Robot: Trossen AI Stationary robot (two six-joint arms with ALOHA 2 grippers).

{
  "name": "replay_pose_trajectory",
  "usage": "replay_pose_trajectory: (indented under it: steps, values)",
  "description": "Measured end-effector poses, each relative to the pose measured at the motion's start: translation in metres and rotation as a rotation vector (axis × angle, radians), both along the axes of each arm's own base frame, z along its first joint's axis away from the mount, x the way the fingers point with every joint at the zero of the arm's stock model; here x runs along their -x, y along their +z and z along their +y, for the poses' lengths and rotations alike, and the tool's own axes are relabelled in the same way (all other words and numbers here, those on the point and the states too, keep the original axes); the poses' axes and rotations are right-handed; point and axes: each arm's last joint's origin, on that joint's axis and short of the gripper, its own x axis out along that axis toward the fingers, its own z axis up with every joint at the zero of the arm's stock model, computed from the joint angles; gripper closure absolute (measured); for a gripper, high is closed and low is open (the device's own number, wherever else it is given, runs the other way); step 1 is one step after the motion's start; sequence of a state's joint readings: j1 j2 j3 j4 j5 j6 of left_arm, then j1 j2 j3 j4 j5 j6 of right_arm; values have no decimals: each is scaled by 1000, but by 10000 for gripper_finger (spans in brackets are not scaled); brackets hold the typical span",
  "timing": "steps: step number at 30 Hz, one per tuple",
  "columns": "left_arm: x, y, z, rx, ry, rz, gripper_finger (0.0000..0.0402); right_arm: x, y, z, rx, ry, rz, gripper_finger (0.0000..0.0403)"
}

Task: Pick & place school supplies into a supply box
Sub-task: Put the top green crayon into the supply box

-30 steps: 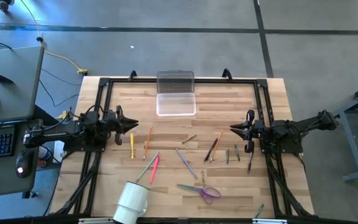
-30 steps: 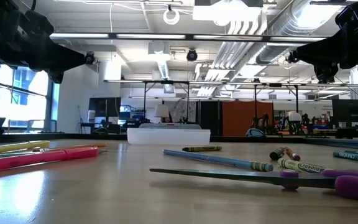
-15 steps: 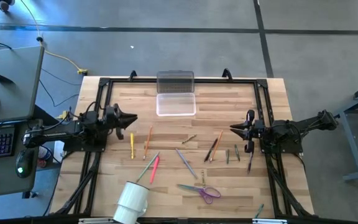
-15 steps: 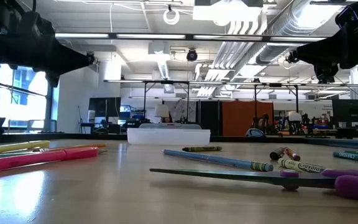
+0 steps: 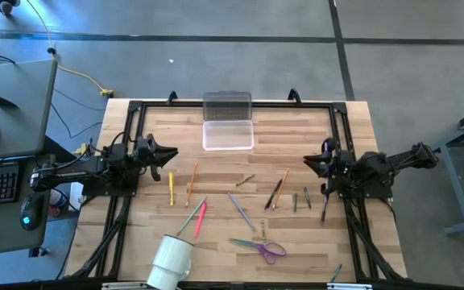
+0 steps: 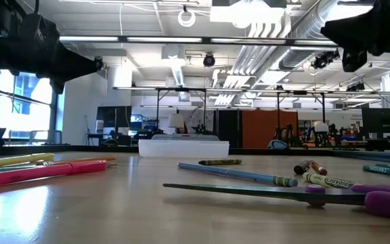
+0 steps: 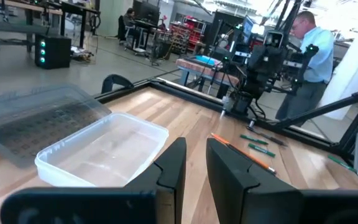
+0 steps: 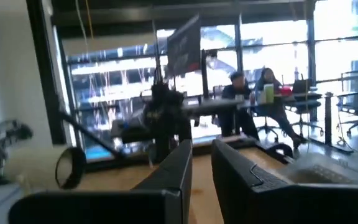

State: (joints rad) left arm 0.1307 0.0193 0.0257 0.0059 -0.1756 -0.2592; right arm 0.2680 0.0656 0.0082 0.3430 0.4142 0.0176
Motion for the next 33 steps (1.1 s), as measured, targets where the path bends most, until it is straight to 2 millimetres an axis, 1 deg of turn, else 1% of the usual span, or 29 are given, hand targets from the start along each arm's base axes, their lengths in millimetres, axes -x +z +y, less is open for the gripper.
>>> replay_pose_trajectory:
  steps: [3,6,10,14,17,19,21,24,26,29,33]
  values:
    - [0,0,0,0,2,1,305,3,8,-2,92,-75,-56,356]
    - [0,0,0,0,3,1,305,4,11,-3,218,-169,-58,355]
    - [0,0,1,0,43,-2,305,5,13,-4,289,-216,-54,359]
    - [1,1,3,-17,122,-4,305,5,13,-4,318,-205,-50,361]
    - [2,2,5,-19,176,-8,305,4,12,-2,244,-127,-72,357]
    - [3,2,6,-18,232,-16,305,1,10,-1,233,-116,-42,352]
    - [4,3,8,-19,292,-26,305,-2,9,-2,235,-161,23,345]
    - [5,4,9,-17,352,-39,305,-6,16,-3,216,-250,74,332]
    - [5,6,9,-17,364,-42,305,-12,20,-3,223,-271,115,326]
    - [6,11,9,-15,369,-60,305,-23,26,-1,218,-240,162,322]
    - [10,24,9,-13,379,-101,305,-48,30,1,228,-162,268,319]
